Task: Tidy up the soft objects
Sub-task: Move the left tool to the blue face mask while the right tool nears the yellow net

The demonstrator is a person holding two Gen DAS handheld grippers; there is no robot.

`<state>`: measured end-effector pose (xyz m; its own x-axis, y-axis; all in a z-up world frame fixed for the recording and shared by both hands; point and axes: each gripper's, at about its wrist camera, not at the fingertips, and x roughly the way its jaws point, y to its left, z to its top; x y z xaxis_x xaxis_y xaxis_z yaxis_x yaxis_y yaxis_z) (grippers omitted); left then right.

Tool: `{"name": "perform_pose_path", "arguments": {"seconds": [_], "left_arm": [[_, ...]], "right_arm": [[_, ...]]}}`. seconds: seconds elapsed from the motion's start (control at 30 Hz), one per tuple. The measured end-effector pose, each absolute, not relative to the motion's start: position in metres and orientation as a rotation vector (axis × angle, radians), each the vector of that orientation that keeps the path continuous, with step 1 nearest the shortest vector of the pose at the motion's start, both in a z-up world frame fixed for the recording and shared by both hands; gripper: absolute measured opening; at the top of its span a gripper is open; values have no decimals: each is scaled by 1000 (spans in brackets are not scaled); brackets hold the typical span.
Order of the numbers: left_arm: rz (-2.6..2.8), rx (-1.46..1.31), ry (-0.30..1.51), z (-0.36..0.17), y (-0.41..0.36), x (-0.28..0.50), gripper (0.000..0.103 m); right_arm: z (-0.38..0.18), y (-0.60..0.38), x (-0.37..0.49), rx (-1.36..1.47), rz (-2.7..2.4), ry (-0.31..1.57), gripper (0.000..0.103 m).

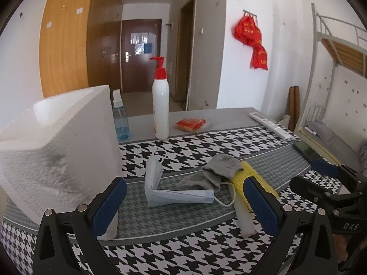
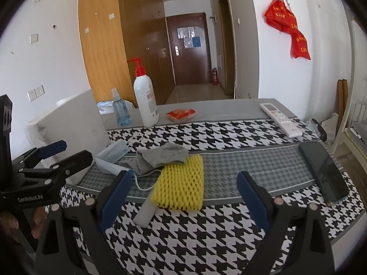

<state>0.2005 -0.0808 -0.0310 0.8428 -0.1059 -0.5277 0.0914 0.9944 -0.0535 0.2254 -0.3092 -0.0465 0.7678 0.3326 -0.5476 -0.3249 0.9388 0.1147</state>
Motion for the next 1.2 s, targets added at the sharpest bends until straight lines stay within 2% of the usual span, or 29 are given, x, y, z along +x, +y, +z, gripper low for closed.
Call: {"name": "perform_pose_path", "arguments": {"seconds": [1.2], "left_arm": [[73,3,697,-60,-88,247,102]], "right_arm": [[-64,-311,250,6,394,660,95]]}}
